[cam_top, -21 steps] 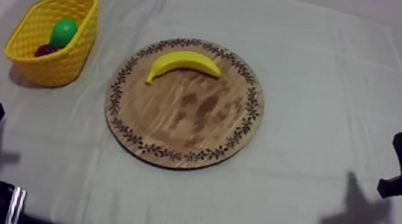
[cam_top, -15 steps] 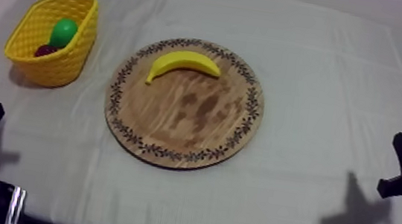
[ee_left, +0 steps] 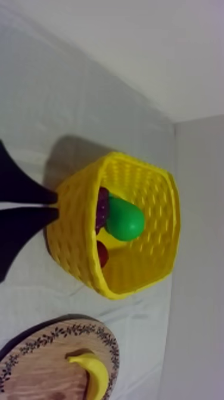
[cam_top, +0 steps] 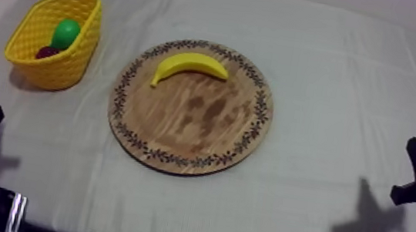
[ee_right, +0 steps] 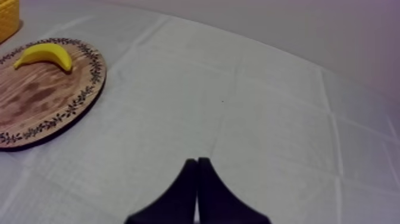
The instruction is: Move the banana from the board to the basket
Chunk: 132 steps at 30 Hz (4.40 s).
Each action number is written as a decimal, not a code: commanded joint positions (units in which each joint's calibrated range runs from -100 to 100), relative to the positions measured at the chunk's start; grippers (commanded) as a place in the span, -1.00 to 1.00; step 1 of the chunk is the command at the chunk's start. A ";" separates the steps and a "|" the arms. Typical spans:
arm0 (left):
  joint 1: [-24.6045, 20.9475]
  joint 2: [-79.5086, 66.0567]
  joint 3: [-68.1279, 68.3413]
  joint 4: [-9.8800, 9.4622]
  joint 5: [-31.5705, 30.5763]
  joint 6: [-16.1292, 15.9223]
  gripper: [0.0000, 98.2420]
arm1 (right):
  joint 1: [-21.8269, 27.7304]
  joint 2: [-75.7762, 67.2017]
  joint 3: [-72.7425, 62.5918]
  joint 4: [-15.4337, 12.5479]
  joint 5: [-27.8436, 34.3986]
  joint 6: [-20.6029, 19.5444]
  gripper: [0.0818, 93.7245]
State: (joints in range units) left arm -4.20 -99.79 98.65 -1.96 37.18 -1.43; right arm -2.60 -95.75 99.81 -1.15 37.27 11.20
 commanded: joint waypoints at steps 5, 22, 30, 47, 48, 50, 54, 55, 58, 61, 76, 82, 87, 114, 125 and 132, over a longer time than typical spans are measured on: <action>0.02 -0.04 -0.03 0.03 0.09 0.18 -1.00 | 0.00 0.00 -0.03 0.00 -0.01 0.01 -0.99; -0.28 12.37 -15.26 -0.58 2.95 1.92 -1.00 | 0.00 0.00 -0.03 0.00 -0.01 0.01 -0.99; 2.13 24.75 -28.20 -4.45 3.50 5.39 -1.00 | 0.00 0.00 -0.03 0.00 -0.01 0.01 -0.99; 4.91 51.96 -57.82 -3.81 11.43 0.10 -1.00 | 0.00 0.00 -0.03 0.00 -0.01 0.01 -0.99; 5.06 53.60 -59.99 -3.54 12.50 -0.62 -1.00 | 0.00 0.00 -0.03 0.00 -0.01 0.01 -0.99; 5.44 56.86 -64.59 -3.02 14.96 -1.99 -1.00 | 0.00 0.00 -0.03 0.00 -0.01 0.01 -0.99; 6.49 62.96 -73.09 -2.16 19.00 -4.38 -1.00 | 0.00 0.00 -0.03 0.00 -0.01 0.01 -0.99; 6.81 64.33 -74.90 -2.06 19.69 -4.82 -1.00 | 0.00 0.00 -0.03 0.00 -0.01 0.01 -0.99; 7.82 68.24 -80.00 -1.79 21.65 -5.97 -1.00 | 0.00 0.00 -0.03 0.00 -0.01 0.01 -0.99; 8.78 71.90 -84.70 -1.21 24.00 -7.47 -1.00 | 0.00 0.00 -0.03 0.00 -0.01 0.01 -0.99; 16.05 85.82 -98.53 -0.45 31.68 -12.87 -1.00 | 0.00 0.00 -0.03 0.00 -0.01 0.01 -0.99; 19.97 90.41 -102.33 -1.39 33.12 -13.10 -1.00 | 0.00 0.00 -0.03 0.00 -0.01 0.01 -0.99; 22.89 94.48 -103.79 -2.24 33.59 -13.10 -1.00 | 0.00 0.00 -0.03 0.00 -0.01 0.01 -0.99; 27.07 107.44 -101.63 -2.74 33.41 -17.09 -0.77 | 0.00 0.00 -0.03 0.00 -0.01 0.01 -0.99; 27.00 107.35 -100.50 -2.50 37.78 -16.24 0.28 | 0.00 0.00 -0.03 0.00 -0.01 0.01 -0.99; 26.93 107.62 -100.16 -2.80 41.31 -17.26 0.41 | 0.00 0.00 -0.03 0.00 -0.01 0.01 -0.99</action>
State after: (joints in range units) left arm 22.77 7.78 -1.54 -4.67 78.19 -18.57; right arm -2.60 -95.75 99.81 -1.15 37.24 11.20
